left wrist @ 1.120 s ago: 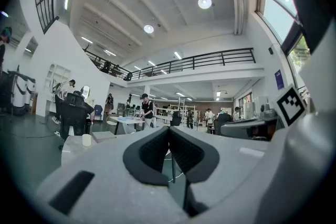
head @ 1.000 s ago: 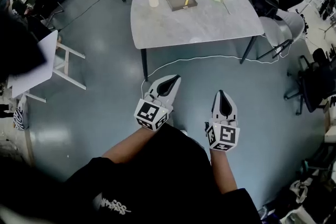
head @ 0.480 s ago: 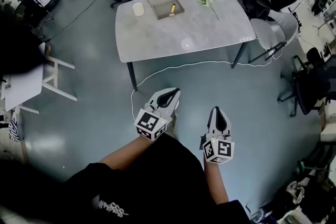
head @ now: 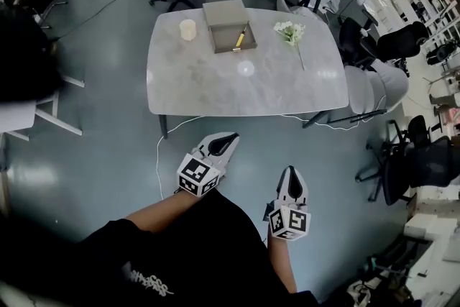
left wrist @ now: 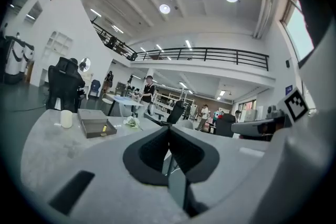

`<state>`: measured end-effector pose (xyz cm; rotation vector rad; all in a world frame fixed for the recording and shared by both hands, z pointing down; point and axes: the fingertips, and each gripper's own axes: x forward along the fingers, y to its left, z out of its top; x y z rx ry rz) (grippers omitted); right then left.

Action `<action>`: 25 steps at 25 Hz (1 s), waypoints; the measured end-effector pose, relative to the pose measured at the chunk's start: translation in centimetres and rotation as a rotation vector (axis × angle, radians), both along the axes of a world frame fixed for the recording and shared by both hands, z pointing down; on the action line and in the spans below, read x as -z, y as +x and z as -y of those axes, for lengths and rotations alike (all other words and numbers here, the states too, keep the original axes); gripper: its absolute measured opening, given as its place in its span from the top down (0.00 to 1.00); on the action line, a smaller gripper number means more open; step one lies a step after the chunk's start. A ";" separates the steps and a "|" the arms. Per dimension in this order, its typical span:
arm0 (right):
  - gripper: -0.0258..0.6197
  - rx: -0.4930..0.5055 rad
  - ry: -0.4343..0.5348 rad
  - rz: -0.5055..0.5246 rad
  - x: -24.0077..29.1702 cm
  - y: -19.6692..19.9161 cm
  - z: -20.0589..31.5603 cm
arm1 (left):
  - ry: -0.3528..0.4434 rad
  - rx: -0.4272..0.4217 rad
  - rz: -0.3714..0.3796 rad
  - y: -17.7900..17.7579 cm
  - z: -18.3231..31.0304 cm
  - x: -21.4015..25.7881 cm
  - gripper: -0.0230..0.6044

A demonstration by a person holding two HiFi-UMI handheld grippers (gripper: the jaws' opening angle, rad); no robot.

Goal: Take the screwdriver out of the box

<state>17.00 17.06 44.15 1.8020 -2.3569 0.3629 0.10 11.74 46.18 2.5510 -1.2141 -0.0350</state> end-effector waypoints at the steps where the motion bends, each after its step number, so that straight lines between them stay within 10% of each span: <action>1: 0.94 0.013 0.002 -0.007 0.6 -0.7 1.9 | 0.003 0.010 -0.005 -0.6 1.9 0.3 0.94; 25: 0.94 0.171 0.014 0.036 -0.5 -4.3 29.3 | -0.012 0.145 0.117 -3.8 28.3 -3.3 0.94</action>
